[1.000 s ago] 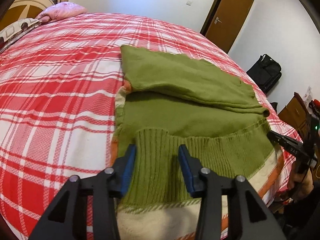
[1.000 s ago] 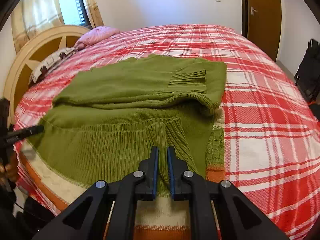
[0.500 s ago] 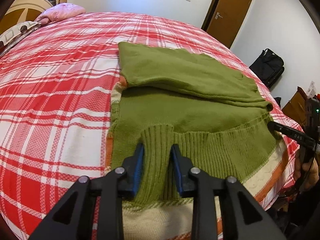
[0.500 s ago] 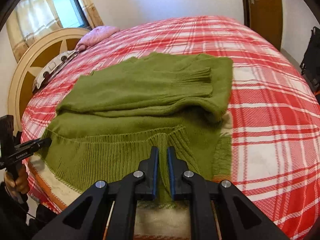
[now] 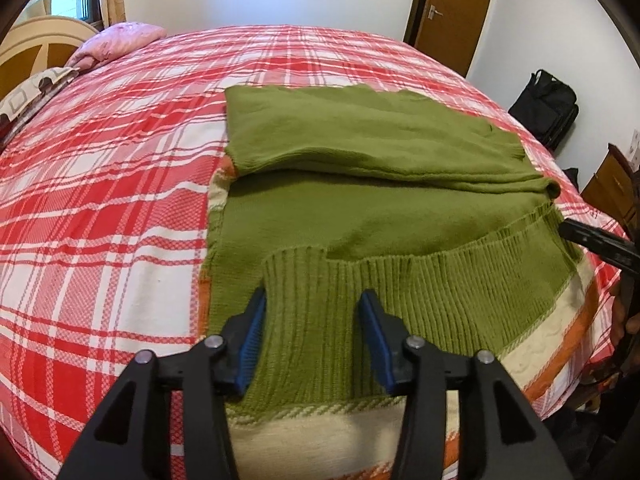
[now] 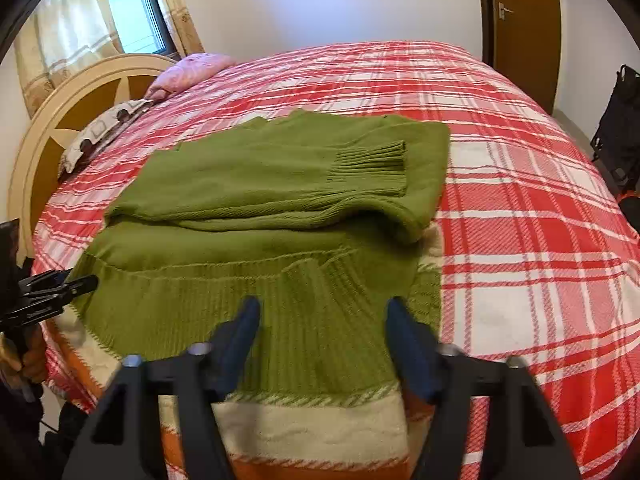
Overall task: Fold small clothes
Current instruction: 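Grasp the ribbed hem again with both grippers and lift it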
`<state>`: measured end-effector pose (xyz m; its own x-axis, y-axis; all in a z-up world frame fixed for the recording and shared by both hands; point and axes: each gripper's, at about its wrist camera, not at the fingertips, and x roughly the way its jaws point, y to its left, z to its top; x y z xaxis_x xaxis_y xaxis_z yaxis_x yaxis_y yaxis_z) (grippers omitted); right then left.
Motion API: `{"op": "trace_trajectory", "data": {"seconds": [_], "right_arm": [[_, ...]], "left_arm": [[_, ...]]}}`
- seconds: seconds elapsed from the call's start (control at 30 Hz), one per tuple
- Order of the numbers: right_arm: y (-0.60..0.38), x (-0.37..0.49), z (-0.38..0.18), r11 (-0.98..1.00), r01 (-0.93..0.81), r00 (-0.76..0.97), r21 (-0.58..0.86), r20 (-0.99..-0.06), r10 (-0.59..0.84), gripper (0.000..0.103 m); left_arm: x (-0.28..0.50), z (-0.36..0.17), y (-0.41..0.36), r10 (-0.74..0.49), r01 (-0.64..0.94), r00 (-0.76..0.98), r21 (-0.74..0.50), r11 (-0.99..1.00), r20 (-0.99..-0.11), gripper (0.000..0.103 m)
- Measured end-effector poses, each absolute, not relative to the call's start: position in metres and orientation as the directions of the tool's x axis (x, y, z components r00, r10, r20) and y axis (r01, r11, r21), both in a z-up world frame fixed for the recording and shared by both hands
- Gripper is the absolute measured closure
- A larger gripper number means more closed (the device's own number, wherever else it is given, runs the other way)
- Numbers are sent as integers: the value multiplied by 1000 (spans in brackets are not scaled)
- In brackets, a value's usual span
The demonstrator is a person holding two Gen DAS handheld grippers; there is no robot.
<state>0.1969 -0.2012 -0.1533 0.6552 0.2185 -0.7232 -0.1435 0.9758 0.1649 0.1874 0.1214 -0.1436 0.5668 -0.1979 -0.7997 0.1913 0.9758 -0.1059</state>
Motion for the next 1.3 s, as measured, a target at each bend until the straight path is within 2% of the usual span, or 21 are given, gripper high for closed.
{"op": "trace_trajectory", "data": {"seconds": [0.3,0.33,0.37,0.4,0.43,0.47,0.5,0.53,0.57,0.77,0.97,1.3], "right_arm": [[-190,207,-158,974,-183,653,133,-724,222,35],[-187,210,-162,974,-194,640,120,-736,218,39],[-181,212,-166,978,-195,638,69,-749,180,43],[-177,211,-167,981,-195,646,20,-749,144,53],[-174,209,-165,978,-207,648,11,-748,146,66],[-173,208,-163,976,-214,638,36,-751,168,90],[-172,206,-161,976,-213,632,51,-754,178,90],[-171,203,-160,977,-211,638,40,-751,169,90],[-169,199,-158,977,-212,650,14,-744,152,90],[-169,172,-125,978,-206,736,23,-655,171,91],[-167,162,-82,979,-201,807,27,-562,181,91],[-166,212,-42,985,-173,845,-15,-517,140,91]], "left_arm": [[187,-144,117,-172,193,573,-72,979,-801,52],[187,-144,117,-173,192,573,-74,979,-801,52],[187,-144,117,-174,191,573,-76,979,-801,52],[186,-145,117,-174,191,575,-76,979,-799,52],[186,-145,117,-175,193,578,-75,978,-797,53],[185,-145,117,-174,194,584,-72,978,-793,60],[183,-145,117,-178,198,588,-73,977,-789,77],[182,-145,117,-193,207,588,-84,975,-786,87],[181,-144,117,-209,211,586,-101,972,-783,89],[171,-131,115,-217,209,625,-107,972,-750,91],[168,-92,120,-254,205,696,-154,967,-672,91],[224,-53,119,-236,185,744,-147,972,-625,91]]}}
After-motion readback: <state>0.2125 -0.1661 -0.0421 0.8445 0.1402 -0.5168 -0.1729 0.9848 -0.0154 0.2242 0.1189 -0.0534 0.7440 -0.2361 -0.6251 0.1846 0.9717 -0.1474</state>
